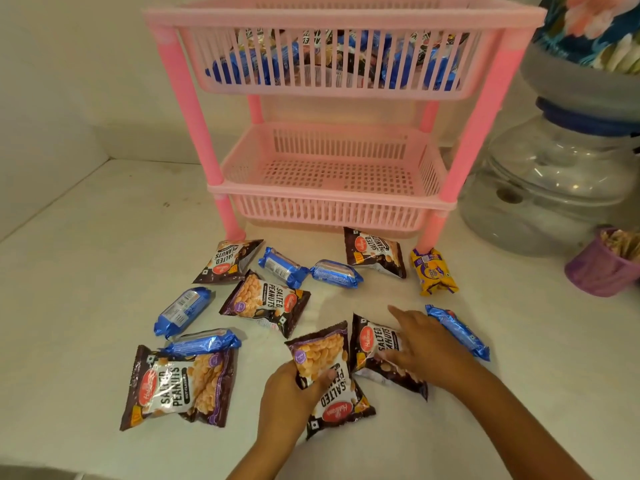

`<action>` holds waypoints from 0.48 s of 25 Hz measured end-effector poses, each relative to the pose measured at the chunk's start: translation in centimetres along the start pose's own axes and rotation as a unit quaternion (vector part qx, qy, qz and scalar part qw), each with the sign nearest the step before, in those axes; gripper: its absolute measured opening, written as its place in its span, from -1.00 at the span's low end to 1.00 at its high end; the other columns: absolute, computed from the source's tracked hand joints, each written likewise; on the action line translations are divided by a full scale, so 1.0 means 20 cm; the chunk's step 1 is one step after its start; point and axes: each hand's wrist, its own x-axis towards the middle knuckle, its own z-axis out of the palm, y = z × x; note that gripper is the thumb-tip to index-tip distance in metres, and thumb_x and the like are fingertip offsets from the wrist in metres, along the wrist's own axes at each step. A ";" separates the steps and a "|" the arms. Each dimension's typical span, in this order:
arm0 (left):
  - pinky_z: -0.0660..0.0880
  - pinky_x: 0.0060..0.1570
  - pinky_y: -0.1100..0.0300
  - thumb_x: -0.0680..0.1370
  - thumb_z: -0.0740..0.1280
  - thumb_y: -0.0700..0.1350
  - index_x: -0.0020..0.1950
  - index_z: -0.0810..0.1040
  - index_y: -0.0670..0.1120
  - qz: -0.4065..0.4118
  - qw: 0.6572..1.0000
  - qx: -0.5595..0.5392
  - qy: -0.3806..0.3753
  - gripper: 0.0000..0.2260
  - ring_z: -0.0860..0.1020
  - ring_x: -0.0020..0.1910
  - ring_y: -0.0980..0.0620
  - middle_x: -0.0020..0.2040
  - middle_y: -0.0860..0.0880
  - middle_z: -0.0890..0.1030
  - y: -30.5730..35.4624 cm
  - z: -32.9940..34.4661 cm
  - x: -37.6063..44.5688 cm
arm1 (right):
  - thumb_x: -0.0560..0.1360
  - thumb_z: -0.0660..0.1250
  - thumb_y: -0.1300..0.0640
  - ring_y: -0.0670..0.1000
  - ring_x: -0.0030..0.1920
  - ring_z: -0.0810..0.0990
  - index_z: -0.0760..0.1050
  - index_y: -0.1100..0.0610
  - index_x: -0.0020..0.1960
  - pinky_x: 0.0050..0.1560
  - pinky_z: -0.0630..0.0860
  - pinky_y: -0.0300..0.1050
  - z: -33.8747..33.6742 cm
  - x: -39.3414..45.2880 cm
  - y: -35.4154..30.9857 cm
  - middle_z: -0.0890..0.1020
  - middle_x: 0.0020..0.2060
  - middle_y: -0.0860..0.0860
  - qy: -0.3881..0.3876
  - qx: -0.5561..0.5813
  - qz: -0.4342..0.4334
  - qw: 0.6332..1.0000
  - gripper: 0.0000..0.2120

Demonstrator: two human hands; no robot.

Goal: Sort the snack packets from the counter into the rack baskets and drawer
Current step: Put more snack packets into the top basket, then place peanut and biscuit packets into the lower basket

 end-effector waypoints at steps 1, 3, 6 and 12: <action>0.60 -0.06 0.05 0.27 0.27 0.34 -0.11 0.57 0.12 -0.002 1.000 -0.001 0.005 -0.62 0.64 -0.16 0.09 -0.14 0.06 0.68 0.00 0.01 0.00 | 0.41 0.24 -0.32 0.11 0.41 0.25 0.10 0.01 0.48 0.40 0.21 0.05 0.00 0.00 0.01 0.30 0.42 0.05 -0.004 -0.089 0.012 0.996 -0.23; 0.61 -0.06 0.01 0.34 0.34 0.25 -0.15 0.55 0.11 -0.012 1.000 -0.008 0.012 -0.74 0.65 -0.17 0.06 -0.14 0.02 0.69 0.00 0.01 0.00 | 0.40 0.19 -0.36 0.11 0.35 0.32 0.23 0.04 0.39 0.39 0.19 0.06 0.01 0.00 0.01 0.38 0.34 0.05 0.004 -0.165 0.018 0.986 -0.30; 0.60 -0.05 0.04 0.41 0.37 0.15 -0.03 0.58 0.02 -0.030 0.999 -0.035 0.029 -0.74 0.64 -0.16 0.06 -0.14 0.04 0.68 0.00 0.02 0.00 | 0.40 0.23 -0.34 0.07 0.28 0.40 0.29 0.04 0.31 0.36 0.26 0.03 0.01 0.02 -0.03 0.46 0.26 0.03 0.034 -0.141 -0.001 0.989 -0.36; 0.42 0.01 0.18 0.48 0.34 0.04 0.17 0.44 -0.02 -0.049 0.992 -0.082 0.080 -0.69 0.54 -0.01 0.00 0.07 -0.02 0.59 0.03 -0.03 0.01 | 0.44 0.31 -0.19 -0.11 -0.32 0.56 0.35 -0.09 -0.16 -0.39 0.41 -0.24 -0.05 0.01 -0.06 0.59 -0.37 -0.10 0.050 0.146 0.016 0.988 -0.79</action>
